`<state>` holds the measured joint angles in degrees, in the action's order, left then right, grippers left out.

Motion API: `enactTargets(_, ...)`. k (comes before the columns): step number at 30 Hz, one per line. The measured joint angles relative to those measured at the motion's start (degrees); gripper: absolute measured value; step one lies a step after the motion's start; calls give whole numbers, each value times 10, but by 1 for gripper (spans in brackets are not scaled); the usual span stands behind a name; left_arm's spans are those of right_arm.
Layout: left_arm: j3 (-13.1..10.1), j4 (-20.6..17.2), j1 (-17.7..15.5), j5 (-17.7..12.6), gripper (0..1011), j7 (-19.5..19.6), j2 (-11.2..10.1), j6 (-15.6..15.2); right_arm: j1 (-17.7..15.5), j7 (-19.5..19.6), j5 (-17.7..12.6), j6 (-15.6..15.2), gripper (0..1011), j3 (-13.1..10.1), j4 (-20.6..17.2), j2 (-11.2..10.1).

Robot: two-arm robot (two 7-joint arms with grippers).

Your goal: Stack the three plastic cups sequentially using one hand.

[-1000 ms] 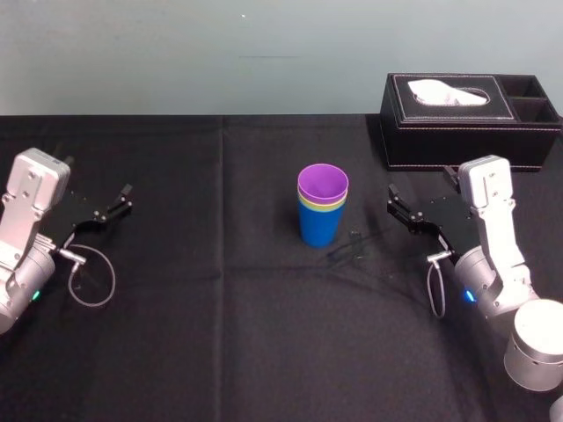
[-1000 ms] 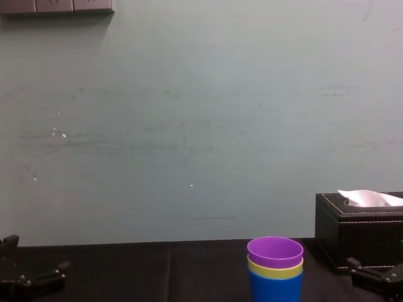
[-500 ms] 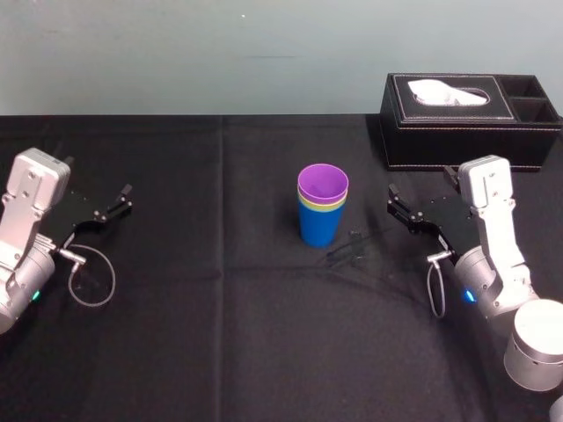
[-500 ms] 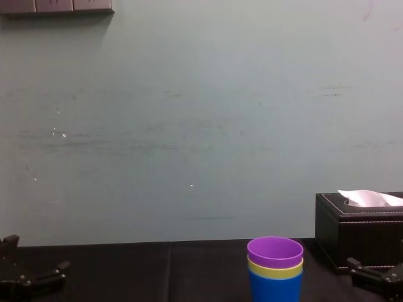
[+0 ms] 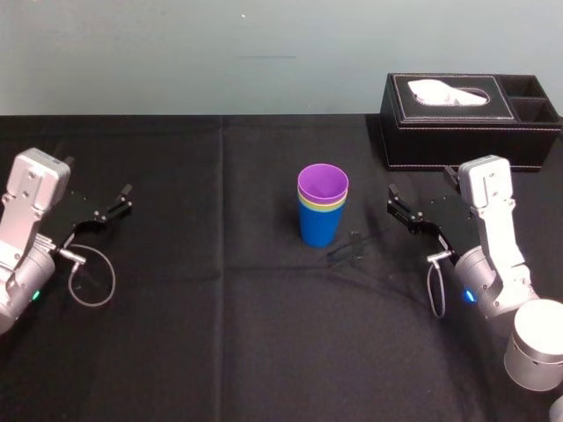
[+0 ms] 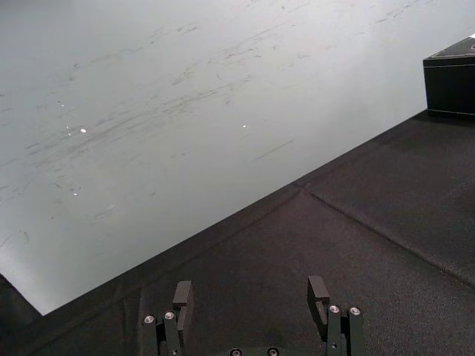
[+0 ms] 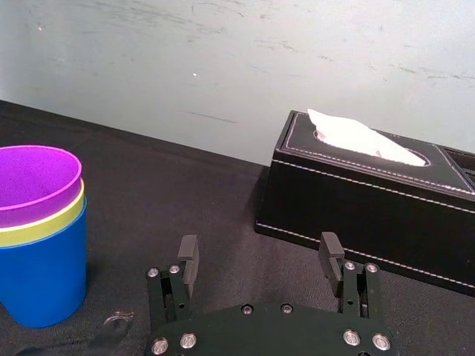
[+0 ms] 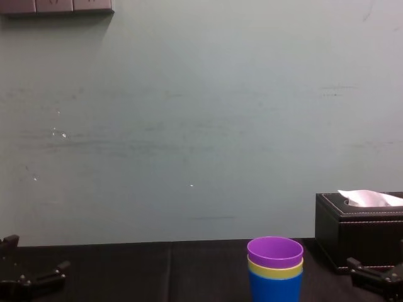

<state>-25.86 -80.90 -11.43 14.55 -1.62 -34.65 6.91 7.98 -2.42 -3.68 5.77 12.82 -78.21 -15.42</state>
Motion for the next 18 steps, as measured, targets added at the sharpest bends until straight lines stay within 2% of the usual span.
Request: enactTargets(18,0,0,0,0,1012,0,0,0,0,0,0,0,1003,0,0,0)
